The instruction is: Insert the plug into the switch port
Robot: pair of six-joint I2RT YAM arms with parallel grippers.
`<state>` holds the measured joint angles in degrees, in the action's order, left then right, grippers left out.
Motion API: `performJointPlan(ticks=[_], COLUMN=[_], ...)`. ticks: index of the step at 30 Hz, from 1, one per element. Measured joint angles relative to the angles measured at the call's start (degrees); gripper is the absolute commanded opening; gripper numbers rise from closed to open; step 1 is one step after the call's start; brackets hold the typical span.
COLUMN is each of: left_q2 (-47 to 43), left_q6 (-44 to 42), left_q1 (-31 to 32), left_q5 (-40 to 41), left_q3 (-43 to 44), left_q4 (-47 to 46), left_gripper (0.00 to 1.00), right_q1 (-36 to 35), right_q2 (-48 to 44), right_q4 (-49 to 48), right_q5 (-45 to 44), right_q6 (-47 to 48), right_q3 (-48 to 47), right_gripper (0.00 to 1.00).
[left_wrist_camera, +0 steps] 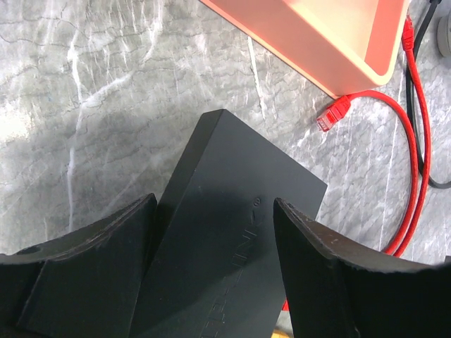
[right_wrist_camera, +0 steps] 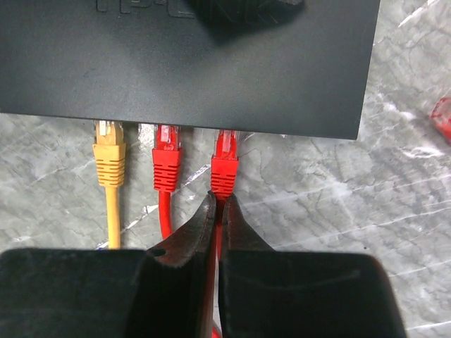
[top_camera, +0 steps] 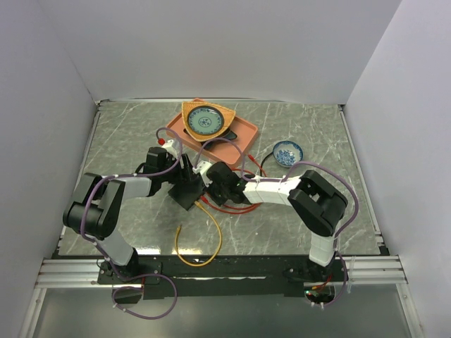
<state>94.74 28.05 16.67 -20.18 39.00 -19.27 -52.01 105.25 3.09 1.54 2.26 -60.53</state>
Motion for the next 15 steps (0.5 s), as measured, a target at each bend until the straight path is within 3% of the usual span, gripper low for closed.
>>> performJointPlan(ticks=[15], left_q2=[1.5], left_q6=[-0.4], left_q1=[-0.3], left_q5=[-1.3], left_q3=[0.0], left_q4=[-2.5], left_gripper=[0.66], right_q1=[-0.2], right_q2=[0.4], right_q4=[0.7], right_q5=[-1.0], right_q6=[-2.7], right_q3=[-0.6], right_gripper=[0.00])
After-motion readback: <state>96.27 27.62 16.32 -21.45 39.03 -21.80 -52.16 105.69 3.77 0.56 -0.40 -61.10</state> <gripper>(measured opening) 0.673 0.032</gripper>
